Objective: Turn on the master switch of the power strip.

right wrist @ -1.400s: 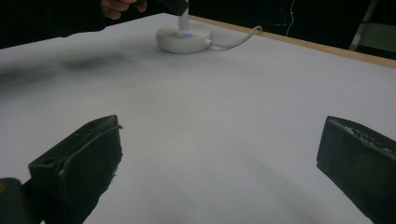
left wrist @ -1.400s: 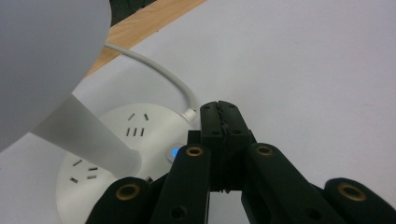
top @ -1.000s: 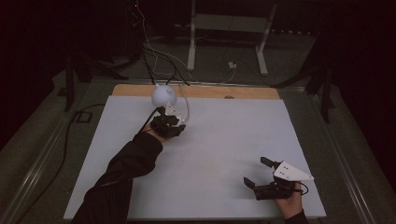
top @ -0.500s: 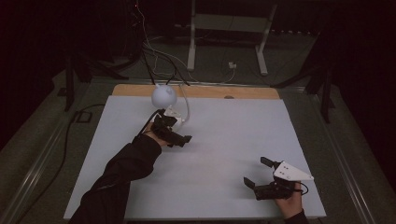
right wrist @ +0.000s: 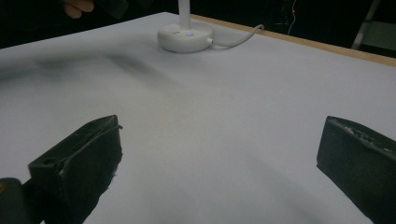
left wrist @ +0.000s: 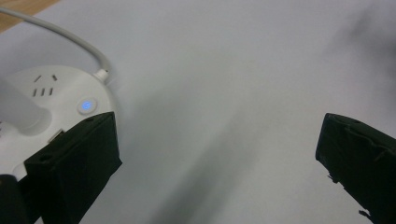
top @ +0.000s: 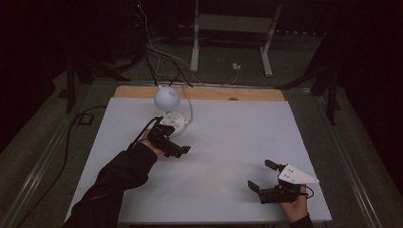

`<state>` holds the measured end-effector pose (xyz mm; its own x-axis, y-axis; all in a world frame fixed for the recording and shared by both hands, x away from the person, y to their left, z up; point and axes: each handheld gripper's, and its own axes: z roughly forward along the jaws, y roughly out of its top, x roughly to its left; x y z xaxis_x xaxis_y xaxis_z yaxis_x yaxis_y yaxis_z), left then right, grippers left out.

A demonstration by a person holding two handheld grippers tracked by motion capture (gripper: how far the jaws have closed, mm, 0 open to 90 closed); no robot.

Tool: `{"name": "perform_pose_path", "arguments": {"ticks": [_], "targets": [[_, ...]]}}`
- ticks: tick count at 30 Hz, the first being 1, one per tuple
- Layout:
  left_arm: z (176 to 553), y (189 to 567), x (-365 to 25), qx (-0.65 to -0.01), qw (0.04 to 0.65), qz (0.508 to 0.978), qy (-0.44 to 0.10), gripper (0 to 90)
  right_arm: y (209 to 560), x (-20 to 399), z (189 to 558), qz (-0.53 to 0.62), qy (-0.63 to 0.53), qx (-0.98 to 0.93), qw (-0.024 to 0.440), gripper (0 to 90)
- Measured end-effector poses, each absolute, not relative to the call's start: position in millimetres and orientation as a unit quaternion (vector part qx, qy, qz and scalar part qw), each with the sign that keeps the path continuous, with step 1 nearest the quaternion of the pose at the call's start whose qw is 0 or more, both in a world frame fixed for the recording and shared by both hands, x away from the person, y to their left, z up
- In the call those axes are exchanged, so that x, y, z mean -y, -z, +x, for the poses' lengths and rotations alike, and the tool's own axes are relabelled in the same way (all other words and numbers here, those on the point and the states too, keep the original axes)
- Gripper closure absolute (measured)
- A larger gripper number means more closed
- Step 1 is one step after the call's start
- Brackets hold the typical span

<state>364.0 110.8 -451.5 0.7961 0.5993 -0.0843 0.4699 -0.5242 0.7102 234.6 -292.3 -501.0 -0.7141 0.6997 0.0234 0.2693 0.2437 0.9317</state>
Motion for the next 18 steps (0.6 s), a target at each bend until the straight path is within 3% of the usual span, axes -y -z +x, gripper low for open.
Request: {"name": "perform_pose_path", "arguments": {"ticks": [18], "targets": [[334, 459, -150, -0.308, 0.383, 0.868, -0.072, 0.2, 501, 291, 234, 0.316, -0.523, -0.764, 0.206, 0.0]]}}
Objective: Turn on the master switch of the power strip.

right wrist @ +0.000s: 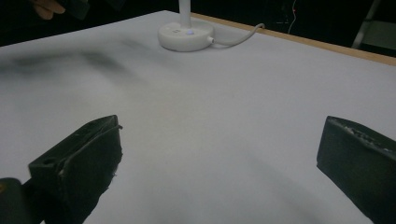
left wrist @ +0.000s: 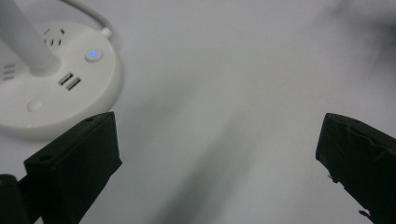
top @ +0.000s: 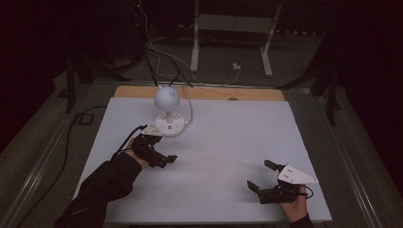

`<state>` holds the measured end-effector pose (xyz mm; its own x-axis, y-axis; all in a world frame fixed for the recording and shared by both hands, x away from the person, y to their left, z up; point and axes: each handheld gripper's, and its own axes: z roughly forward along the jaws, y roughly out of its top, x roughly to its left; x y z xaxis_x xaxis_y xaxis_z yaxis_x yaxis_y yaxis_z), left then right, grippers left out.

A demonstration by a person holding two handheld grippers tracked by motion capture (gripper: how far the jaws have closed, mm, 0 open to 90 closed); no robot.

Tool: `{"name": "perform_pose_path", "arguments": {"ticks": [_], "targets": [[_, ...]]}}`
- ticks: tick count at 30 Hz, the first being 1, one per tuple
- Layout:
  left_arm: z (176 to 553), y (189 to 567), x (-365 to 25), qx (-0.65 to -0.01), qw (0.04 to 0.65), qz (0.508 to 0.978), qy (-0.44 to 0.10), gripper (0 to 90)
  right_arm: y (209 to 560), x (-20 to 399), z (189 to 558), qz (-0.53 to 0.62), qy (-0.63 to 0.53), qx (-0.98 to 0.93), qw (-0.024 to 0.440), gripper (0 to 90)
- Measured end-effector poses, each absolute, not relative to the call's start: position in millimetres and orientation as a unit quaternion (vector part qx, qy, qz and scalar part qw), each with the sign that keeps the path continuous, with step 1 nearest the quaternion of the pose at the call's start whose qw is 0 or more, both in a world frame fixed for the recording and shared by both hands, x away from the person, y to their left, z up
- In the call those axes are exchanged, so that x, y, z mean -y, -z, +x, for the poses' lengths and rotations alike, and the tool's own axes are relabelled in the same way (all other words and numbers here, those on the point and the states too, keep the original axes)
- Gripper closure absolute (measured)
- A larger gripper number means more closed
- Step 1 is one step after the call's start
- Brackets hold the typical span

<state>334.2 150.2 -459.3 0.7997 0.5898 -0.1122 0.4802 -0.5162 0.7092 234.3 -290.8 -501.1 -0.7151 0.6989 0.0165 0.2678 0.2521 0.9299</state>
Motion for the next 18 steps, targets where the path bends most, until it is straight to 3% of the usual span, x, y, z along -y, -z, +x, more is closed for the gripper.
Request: {"name": "perform_pose_path", "arguments": {"ticks": [18], "targets": [[295, 476, -175, -0.304, 0.389, 0.867, -0.071, 0.2, 501, 290, 234, 0.318, -0.522, -0.765, 0.204, 0.0]]}}
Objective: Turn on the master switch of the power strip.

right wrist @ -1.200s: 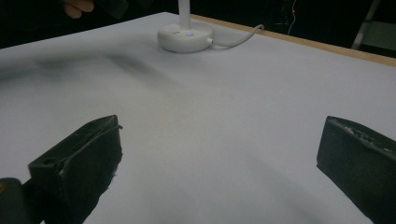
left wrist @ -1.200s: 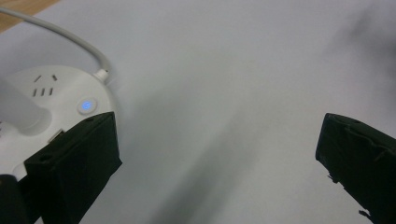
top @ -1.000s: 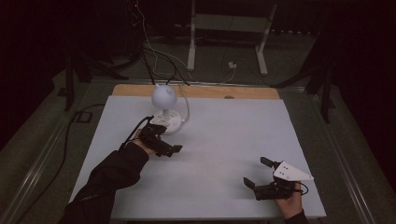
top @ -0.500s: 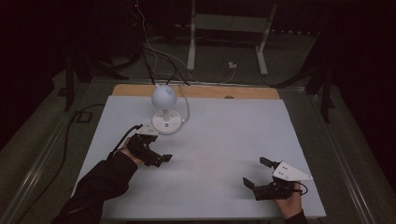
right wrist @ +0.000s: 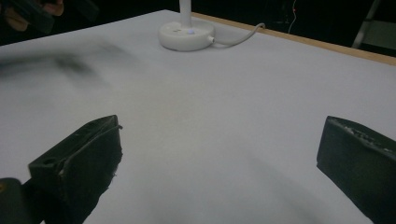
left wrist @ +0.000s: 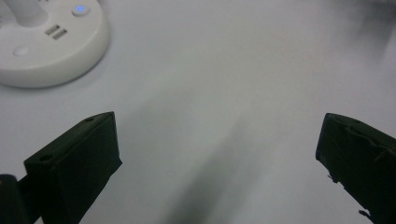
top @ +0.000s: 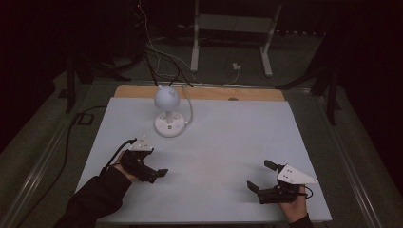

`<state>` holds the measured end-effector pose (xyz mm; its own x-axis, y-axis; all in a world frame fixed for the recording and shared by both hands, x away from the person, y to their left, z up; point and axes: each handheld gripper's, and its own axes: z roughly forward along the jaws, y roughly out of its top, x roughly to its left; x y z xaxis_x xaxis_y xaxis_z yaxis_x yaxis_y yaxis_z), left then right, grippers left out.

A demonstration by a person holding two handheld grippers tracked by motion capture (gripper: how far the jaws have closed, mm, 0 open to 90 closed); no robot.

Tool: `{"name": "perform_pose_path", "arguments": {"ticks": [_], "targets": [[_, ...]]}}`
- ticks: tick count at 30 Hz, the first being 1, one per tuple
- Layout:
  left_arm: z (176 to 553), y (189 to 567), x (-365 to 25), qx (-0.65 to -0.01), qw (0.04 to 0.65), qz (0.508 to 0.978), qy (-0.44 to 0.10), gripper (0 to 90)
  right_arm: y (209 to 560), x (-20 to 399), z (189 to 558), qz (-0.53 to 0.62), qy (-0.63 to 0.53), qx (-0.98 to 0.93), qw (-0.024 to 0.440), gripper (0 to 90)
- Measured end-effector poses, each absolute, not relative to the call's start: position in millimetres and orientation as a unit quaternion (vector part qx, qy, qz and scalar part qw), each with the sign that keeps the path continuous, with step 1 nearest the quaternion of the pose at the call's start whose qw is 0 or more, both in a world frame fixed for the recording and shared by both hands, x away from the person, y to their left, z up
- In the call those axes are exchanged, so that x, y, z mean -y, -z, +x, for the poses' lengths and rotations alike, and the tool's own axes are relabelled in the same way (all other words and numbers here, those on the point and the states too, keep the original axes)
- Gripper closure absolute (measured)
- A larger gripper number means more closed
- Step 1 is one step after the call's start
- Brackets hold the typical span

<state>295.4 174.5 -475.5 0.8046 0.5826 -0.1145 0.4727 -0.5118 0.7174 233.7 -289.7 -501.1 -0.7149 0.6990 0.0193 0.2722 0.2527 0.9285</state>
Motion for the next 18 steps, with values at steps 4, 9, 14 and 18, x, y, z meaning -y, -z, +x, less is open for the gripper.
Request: {"name": "perform_pose_path", "arguments": {"ticks": [4, 9, 14, 18], "targets": [[289, 483, -181, -0.310, 0.391, 0.864, -0.066, 0.2, 501, 289, 234, 0.316, -0.521, -0.766, 0.205, 0.0], [281, 490, -188, -0.314, 0.384, 0.866, -0.065, 0.2, 502, 289, 234, 0.316, -0.520, -0.766, 0.205, 0.0], [271, 496, -196, -0.308, 0.386, 0.867, -0.065, 0.2, 502, 289, 234, 0.315, -0.519, -0.768, 0.203, 0.0], [264, 503, -201, -0.302, 0.385, 0.870, -0.060, 0.2, 502, 288, 234, 0.313, -0.519, -0.769, 0.203, 0.0]]}}
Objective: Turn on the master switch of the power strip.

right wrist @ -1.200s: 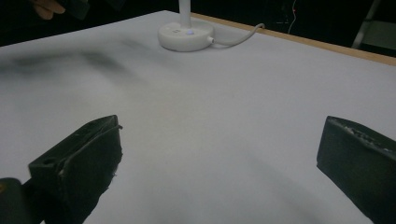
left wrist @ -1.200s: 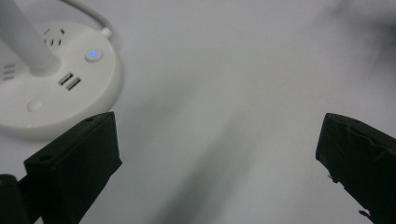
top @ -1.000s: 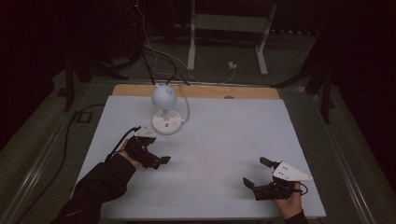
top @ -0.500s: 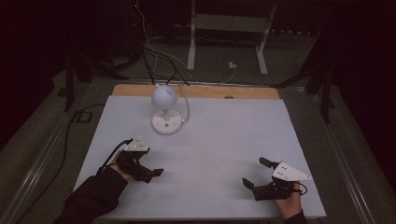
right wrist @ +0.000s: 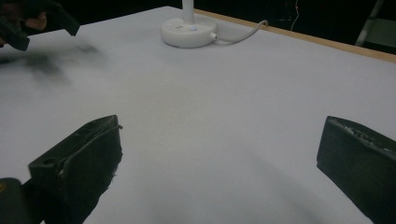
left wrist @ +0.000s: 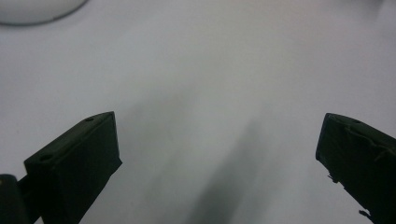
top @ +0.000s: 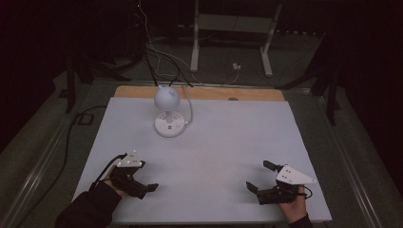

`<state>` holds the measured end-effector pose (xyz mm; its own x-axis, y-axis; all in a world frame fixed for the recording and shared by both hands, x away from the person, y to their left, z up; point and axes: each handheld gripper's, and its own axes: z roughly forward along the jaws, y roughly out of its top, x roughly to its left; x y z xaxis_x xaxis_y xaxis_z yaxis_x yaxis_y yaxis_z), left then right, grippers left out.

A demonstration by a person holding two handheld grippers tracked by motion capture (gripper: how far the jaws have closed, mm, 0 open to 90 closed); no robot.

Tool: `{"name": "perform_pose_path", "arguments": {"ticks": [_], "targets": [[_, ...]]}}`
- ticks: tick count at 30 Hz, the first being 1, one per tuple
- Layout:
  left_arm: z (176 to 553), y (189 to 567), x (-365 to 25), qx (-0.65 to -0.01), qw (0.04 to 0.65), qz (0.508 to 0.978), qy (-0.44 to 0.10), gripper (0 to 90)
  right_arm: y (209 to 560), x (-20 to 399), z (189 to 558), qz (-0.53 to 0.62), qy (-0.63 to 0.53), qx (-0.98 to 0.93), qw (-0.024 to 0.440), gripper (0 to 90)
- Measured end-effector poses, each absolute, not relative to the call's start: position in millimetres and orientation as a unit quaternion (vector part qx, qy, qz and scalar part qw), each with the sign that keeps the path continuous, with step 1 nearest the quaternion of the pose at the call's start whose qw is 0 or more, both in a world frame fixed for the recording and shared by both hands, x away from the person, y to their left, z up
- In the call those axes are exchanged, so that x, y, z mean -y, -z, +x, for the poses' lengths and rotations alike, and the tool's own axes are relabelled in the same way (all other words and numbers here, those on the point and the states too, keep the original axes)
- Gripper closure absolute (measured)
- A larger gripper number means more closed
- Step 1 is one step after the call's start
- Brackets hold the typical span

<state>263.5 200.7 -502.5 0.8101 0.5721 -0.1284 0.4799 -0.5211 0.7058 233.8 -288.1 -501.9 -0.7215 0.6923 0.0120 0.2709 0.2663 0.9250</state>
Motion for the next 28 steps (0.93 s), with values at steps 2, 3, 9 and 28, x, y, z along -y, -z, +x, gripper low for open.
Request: {"name": "perform_pose_path", "arguments": {"ticks": [2, 3, 9, 28], "targets": [[259, 504, -205, -0.301, 0.392, 0.867, -0.060, 0.2, 502, 288, 234, 0.314, -0.518, -0.770, 0.202, 0.0], [258, 504, -206, -0.298, 0.394, 0.867, -0.062, 0.2, 502, 288, 234, 0.314, -0.518, -0.770, 0.202, 0.0], [247, 512, -218, -0.301, 0.390, 0.867, -0.077, 0.2, 502, 289, 233, 0.315, -0.518, -0.770, 0.201, 0.0], [240, 523, -232, -0.325, 0.412, 0.845, -0.104, 0.2, 503, 288, 235, 0.311, -0.516, -0.773, 0.197, 0.0]]}}
